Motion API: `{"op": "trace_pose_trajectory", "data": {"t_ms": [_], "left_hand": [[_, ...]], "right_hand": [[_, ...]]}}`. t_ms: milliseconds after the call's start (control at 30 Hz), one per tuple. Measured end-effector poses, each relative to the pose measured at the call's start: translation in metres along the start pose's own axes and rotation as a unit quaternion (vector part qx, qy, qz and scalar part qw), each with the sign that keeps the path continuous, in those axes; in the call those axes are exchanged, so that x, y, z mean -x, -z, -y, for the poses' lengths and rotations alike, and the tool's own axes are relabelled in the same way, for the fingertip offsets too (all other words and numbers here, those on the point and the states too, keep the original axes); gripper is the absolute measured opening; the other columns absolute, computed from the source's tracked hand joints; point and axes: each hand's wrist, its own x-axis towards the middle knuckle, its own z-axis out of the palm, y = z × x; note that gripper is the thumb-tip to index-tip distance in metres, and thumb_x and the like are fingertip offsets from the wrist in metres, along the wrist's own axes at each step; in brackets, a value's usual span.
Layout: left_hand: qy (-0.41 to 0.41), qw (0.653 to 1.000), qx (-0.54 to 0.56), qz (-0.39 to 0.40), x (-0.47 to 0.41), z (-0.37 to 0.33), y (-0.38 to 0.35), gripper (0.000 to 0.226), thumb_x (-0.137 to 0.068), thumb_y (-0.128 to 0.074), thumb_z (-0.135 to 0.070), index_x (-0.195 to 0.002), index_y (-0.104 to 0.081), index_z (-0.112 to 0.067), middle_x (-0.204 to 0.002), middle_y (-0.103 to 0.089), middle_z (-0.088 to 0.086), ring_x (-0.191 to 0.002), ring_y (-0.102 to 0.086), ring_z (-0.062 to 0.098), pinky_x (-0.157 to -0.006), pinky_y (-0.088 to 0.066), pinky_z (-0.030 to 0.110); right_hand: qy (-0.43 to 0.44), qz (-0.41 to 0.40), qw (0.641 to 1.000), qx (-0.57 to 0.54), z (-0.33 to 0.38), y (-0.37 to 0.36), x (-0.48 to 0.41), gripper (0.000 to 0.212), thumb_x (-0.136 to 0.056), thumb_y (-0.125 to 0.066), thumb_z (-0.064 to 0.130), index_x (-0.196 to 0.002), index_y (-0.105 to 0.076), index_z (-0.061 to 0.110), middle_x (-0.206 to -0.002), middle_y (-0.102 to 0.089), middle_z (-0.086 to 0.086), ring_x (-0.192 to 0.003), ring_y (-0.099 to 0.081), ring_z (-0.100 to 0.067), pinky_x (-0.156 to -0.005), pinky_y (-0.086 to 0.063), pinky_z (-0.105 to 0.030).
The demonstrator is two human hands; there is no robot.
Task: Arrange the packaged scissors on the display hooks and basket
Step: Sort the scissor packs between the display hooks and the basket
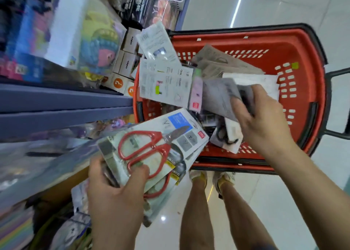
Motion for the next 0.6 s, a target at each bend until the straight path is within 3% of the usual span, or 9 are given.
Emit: {"op": "trace_pose_trajectory", "data": {"t_ms": [100,167,233,300,367,433,500,533,600], "left_hand": [[-0.036,0.998,0.012,-0.042,0.009,-0.006,0.011,0.045,-0.061,-0.083,-0.019,-0.1,-0.064,-0.03,-0.087,-0.072,-0.013,-0.082,-0.071,0.013,-0.075,-0.057,0.041],[-0.03,0.996,0.065,-0.048,0.009,-0.008,0.01,0.052,-0.056,-0.078,-0.027,-0.106,-0.063,-0.029,-0.096,-0.073,-0.006,-0.093,-0.071,0.031,-0.082,-0.055,0.057],[0.008,0.991,0.129,-0.027,0.003,-0.007,0.0,0.044,-0.068,-0.076,-0.019,-0.11,-0.064,-0.028,-0.098,-0.075,-0.004,-0.094,-0.072,0.027,-0.086,-0.053,0.053],[0.053,0.98,0.193,0.002,-0.004,-0.01,-0.017,0.03,-0.084,-0.066,-0.005,-0.105,-0.066,-0.028,-0.096,-0.076,-0.003,-0.091,-0.072,0.02,-0.084,-0.053,0.044],[0.093,0.967,0.231,0.046,-0.011,-0.01,-0.042,0.024,-0.089,-0.061,-0.004,-0.1,-0.066,-0.025,-0.094,-0.076,-0.002,-0.089,-0.073,0.018,-0.075,-0.056,0.038],[0.139,0.95,0.267,0.081,-0.018,-0.004,-0.068,0.021,-0.091,-0.06,-0.005,-0.1,-0.065,-0.023,-0.095,-0.076,-0.001,-0.088,-0.073,0.016,-0.063,-0.058,0.031],[0.182,0.935,0.288,0.101,-0.025,0.004,-0.095,0.021,-0.091,-0.061,-0.005,-0.103,-0.065,-0.021,-0.097,-0.076,-0.001,-0.091,-0.073,0.016,-0.064,-0.06,0.031],[0.194,0.931,0.289,0.107,-0.028,0.008,-0.108,0.021,-0.09,-0.062,-0.004,-0.103,-0.065,-0.02,-0.097,-0.076,-0.002,-0.092,-0.073,0.016,-0.067,-0.06,0.033],[0.201,0.934,0.274,0.108,-0.034,0.016,-0.128,0.024,-0.09,-0.063,-0.004,-0.106,-0.062,-0.021,-0.098,-0.075,-0.004,-0.09,-0.073,0.012,-0.076,-0.06,0.037]], "right_hand": [[-0.024,-0.045,0.997,-0.057,0.006,0.027,-0.006,0.008,-0.098,-0.057,0.03,-0.104,-0.053,0.026,-0.084,-0.054,0.023,-0.071,-0.049,-0.001,-0.062,-0.039,-0.011],[-0.048,-0.099,0.99,-0.09,0.0,0.043,-0.009,0.008,-0.096,-0.06,0.033,-0.104,-0.059,0.029,-0.089,-0.063,0.019,-0.077,-0.059,-0.001,-0.076,-0.051,-0.025],[-0.073,-0.155,0.98,-0.104,-0.01,0.055,-0.009,0.016,-0.093,-0.062,0.038,-0.105,-0.064,0.027,-0.095,-0.069,0.009,-0.089,-0.068,-0.012,-0.085,-0.056,-0.042],[-0.084,-0.213,0.967,-0.113,-0.019,0.064,-0.005,0.026,-0.091,-0.062,0.044,-0.11,-0.065,0.026,-0.099,-0.071,0.004,-0.094,-0.069,-0.018,-0.086,-0.056,-0.049],[-0.071,-0.279,0.95,-0.118,-0.024,0.069,0.002,0.022,-0.092,-0.061,0.046,-0.109,-0.062,0.032,-0.099,-0.069,0.003,-0.094,-0.068,-0.017,-0.084,-0.056,-0.048],[-0.04,-0.318,0.94,-0.116,-0.022,0.066,0.01,0.011,-0.094,-0.061,0.041,-0.103,-0.055,0.038,-0.091,-0.062,0.012,-0.086,-0.064,-0.008,-0.081,-0.055,-0.035],[-0.031,-0.291,0.952,-0.09,-0.02,0.055,0.018,0.02,-0.092,-0.065,0.031,-0.102,-0.047,0.034,-0.087,-0.056,0.014,-0.075,-0.055,-0.001,-0.073,-0.045,-0.013],[-0.039,-0.257,0.963,-0.075,-0.022,0.047,0.021,0.025,-0.09,-0.067,0.027,-0.103,-0.047,0.031,-0.088,-0.057,0.012,-0.074,-0.054,-0.003,-0.07,-0.042,-0.011],[-0.079,-0.163,0.982,-0.06,-0.027,0.03,0.025,0.032,-0.082,-0.072,0.024,-0.101,-0.047,0.031,-0.088,-0.06,0.011,-0.076,-0.059,-0.011,-0.067,-0.045,-0.023]]}}
